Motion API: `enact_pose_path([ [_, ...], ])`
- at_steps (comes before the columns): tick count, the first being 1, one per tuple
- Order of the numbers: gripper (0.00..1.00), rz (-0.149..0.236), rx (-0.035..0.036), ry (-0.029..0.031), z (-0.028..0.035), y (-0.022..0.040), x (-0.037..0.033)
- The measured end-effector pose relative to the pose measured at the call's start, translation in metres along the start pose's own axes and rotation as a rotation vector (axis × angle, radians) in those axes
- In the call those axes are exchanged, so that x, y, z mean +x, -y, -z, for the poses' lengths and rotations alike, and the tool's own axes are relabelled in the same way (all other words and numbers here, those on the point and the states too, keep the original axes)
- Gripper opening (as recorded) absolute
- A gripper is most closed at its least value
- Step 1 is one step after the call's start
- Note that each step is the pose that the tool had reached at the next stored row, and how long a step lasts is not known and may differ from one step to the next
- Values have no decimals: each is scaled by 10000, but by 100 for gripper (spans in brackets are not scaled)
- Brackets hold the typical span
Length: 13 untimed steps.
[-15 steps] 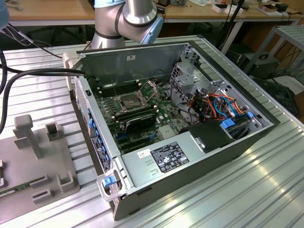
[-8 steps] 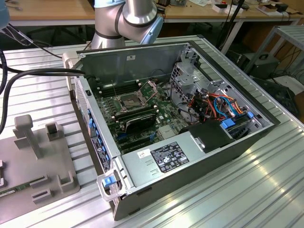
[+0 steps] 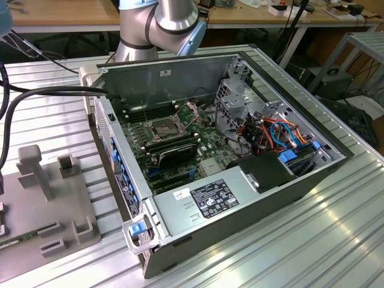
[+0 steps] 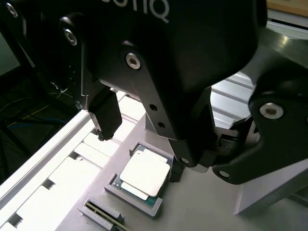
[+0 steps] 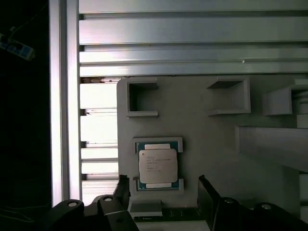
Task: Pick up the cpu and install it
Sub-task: 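Pick up the cpu and move it towards the insertion slot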
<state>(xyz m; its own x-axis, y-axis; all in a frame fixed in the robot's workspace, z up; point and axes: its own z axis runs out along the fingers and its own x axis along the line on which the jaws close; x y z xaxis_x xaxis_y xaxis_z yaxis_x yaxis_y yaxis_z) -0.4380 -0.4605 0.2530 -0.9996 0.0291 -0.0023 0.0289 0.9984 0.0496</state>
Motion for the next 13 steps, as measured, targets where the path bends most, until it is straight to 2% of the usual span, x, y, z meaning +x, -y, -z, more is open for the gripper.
enact_pose_path([
  [4,68,0,0,0,-29,1,0],
  [13,68,0,0,0,-215,11,0],
])
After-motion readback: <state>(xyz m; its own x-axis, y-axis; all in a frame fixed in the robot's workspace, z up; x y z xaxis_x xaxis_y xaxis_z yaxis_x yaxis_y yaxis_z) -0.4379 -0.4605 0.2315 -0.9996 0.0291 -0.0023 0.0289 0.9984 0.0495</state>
